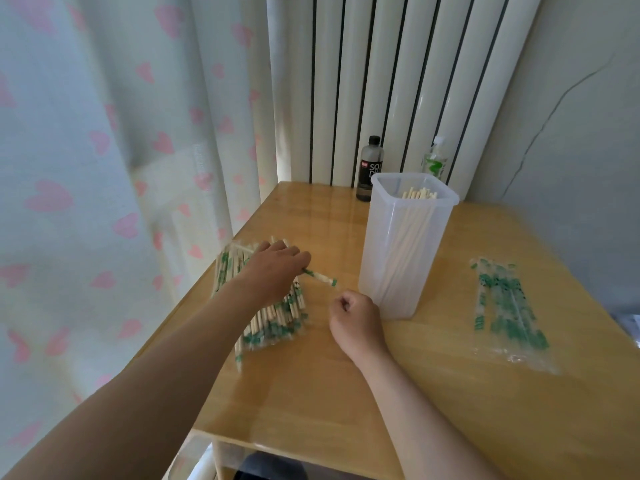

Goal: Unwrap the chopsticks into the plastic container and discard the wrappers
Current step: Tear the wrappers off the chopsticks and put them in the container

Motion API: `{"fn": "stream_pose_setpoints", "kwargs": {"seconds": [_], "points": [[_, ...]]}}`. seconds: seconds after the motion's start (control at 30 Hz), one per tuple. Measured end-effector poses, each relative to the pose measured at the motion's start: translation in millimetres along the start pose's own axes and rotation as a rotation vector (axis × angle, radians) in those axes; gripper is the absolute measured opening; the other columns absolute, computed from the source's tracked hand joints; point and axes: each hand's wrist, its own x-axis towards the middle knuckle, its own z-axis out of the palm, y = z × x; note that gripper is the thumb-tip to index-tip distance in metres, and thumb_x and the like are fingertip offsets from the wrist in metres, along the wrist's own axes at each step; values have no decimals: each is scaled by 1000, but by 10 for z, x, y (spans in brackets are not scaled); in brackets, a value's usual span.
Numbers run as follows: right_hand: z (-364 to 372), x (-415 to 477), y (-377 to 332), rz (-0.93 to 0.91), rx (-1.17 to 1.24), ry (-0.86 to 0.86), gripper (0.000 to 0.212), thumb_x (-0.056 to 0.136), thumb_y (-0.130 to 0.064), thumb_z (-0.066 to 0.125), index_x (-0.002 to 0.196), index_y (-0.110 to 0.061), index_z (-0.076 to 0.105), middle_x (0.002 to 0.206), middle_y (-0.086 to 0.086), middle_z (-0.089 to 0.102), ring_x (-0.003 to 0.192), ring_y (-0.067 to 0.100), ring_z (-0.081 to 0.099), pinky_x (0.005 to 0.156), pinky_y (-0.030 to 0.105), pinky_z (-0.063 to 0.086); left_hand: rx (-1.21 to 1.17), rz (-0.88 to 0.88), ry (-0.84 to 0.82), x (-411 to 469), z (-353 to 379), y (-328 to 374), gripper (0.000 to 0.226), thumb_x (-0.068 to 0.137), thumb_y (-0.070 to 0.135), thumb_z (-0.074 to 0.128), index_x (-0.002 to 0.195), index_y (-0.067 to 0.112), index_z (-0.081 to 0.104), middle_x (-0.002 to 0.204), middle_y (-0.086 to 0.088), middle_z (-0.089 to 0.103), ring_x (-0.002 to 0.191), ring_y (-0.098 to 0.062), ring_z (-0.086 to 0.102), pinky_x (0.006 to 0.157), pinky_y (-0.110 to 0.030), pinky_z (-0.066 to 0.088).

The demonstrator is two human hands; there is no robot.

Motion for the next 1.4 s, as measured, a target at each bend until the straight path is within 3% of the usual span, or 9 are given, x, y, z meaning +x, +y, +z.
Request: {"fn": "stream_pose_setpoints", "kwargs": {"seconds": [0.1,0.2,0.33,0.5,0.73,0.9,1.03,1.2,1.4], "points": [[14,14,23,27,27,1,30,94,-13,49,64,-15,47,55,0,44,47,12,41,45,26,31,-172,-90,118,69,-242,44,8,105,18,45,108,21,52,102,2,64,95,-25,56,86,-36,38],[12,7,23,59,99,-13,25,93,-18,48,69,-12,54,57,2,49,49,18,46,47,30,37,-589,-230,226,122,-511,152,5,102,21,55,102,16,57,90,-1,64,82,-25,59,73,-38,48],[-70,-22,-62,121,265,-41,26,101,-19,53,76,-12,57,63,6,53,42,17,46,41,26,31,-1074,-419,415,187,-839,324,9,94,16,68,90,18,60,83,2,64,73,-13,58,67,-24,49],[-278,-72,-282,159,583,-195,16,101,-26,61,109,-15,71,88,6,63,53,15,51,40,24,26,-1389,-543,500,197,-974,396,11,91,17,73,92,15,62,91,-14,72,74,-22,64,77,-48,59],[-453,-99,-500,4,413,-212,16,102,-14,63,89,-7,67,62,-1,55,48,14,46,40,23,29,-1516,-587,489,172,-1017,569,8,91,17,73,89,17,65,88,-14,74,68,-15,59,66,-33,52],[-485,-47,-589,1,409,-143,23,105,-22,56,85,-13,62,59,-4,51,54,15,44,48,25,32,-1524,-563,372,66,-1079,722,16,95,19,69,98,4,71,75,-2,65,59,-8,56,58,-18,51],[-487,-72,-606,-1,447,-136,26,105,-27,57,81,-18,62,60,-8,53,59,16,44,52,27,31,-1639,-515,310,37,-1157,794,13,98,14,64,94,1,67,84,-13,66,74,-23,67,73,-36,60],[-789,-201,-762,-97,283,-39,22,101,-24,58,88,-12,70,62,1,60,39,6,49,41,21,34,-1595,-428,303,23,-1274,823,9,100,10,60,101,2,64,86,-12,63,70,-20,66,63,-33,58],[-1330,-109,-974,-149,643,243,15,102,-29,61,96,-19,71,74,-3,63,49,13,51,39,25,31,-1428,-236,129,44,-1233,964,11,96,8,62,92,13,72,77,-5,62,62,-16,58,51,-26,43]]}}
